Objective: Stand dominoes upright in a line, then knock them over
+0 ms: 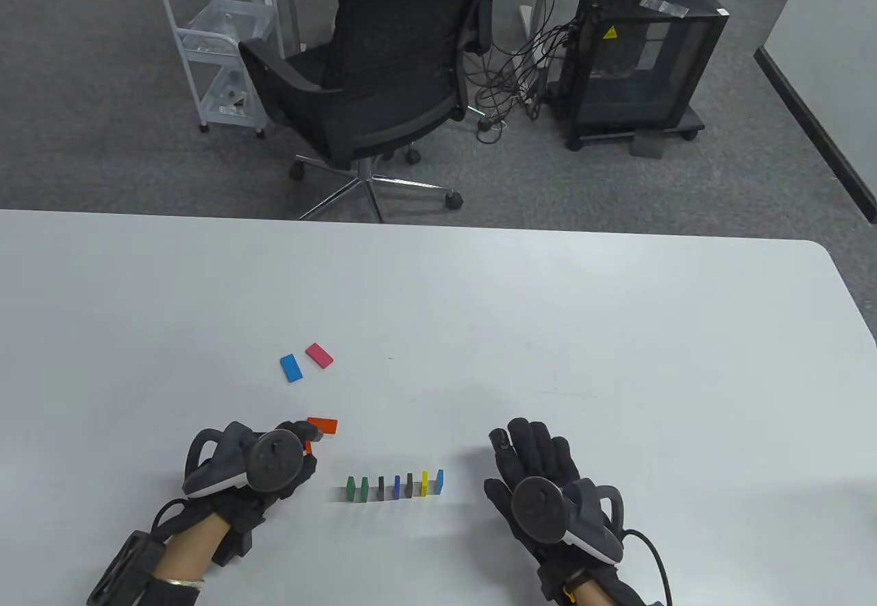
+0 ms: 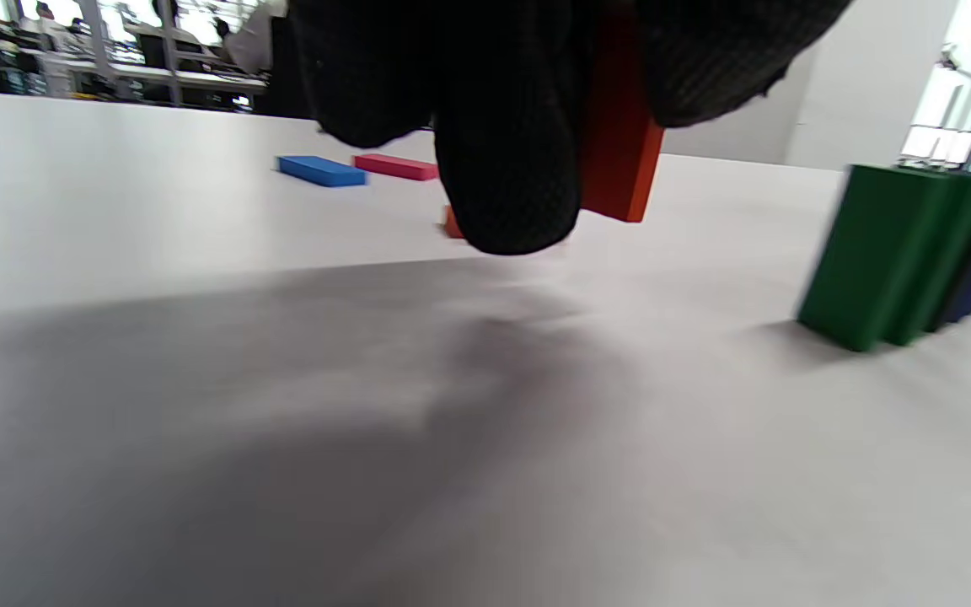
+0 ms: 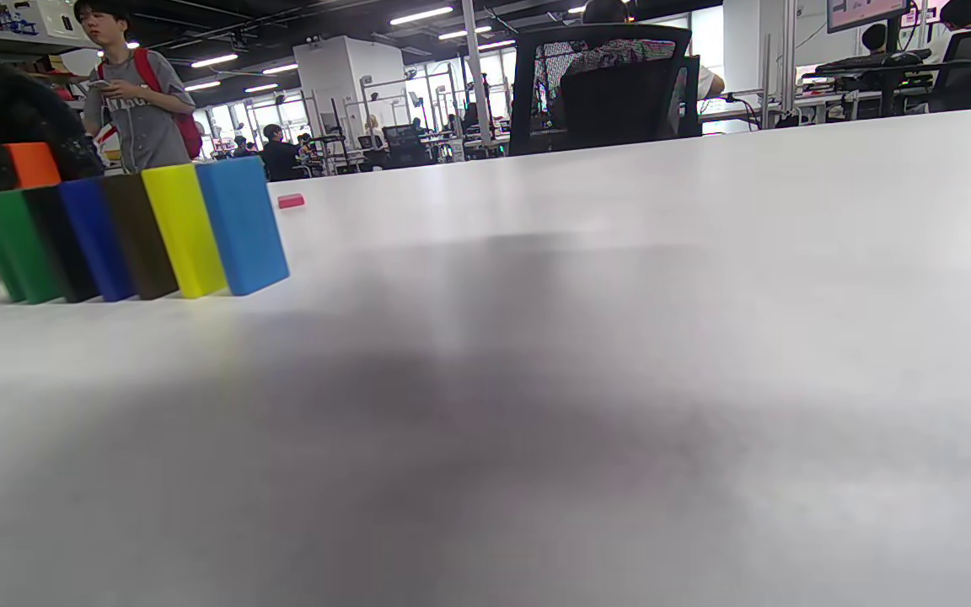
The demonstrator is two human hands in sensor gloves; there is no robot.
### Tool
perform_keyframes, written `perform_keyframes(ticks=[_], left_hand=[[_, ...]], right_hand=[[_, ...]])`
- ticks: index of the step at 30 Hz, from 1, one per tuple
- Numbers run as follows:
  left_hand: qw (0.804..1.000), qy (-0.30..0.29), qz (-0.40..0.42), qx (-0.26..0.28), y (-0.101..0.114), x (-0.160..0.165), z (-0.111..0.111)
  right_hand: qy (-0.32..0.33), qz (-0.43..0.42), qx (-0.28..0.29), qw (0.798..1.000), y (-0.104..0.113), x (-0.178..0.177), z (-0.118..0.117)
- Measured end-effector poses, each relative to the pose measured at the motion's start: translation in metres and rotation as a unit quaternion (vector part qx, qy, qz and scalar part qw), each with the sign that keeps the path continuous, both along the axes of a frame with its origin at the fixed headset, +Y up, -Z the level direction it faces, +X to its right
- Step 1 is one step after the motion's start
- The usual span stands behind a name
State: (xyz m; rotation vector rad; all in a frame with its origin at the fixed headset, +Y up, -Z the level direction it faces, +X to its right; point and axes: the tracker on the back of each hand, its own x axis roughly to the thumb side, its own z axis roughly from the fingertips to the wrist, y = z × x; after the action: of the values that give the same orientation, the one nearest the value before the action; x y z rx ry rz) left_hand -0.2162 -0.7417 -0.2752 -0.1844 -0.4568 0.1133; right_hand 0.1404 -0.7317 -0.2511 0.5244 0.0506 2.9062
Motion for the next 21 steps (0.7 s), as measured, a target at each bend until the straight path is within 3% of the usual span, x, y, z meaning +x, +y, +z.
perform_keyframes(ticks=[6,21], left_hand=[[0.998,-0.055,-0.014,-0.02,-0.008,0.02,0.012],[0.997,-0.062,-0.021,-0.04,-0.019,0.026,0.016]], right_hand=[[-0.001,0.0,0.002,1.0,0.0,0.0,0.0],[-0.003,0.0,0.004,1.0,0.0,0.0,0.001]])
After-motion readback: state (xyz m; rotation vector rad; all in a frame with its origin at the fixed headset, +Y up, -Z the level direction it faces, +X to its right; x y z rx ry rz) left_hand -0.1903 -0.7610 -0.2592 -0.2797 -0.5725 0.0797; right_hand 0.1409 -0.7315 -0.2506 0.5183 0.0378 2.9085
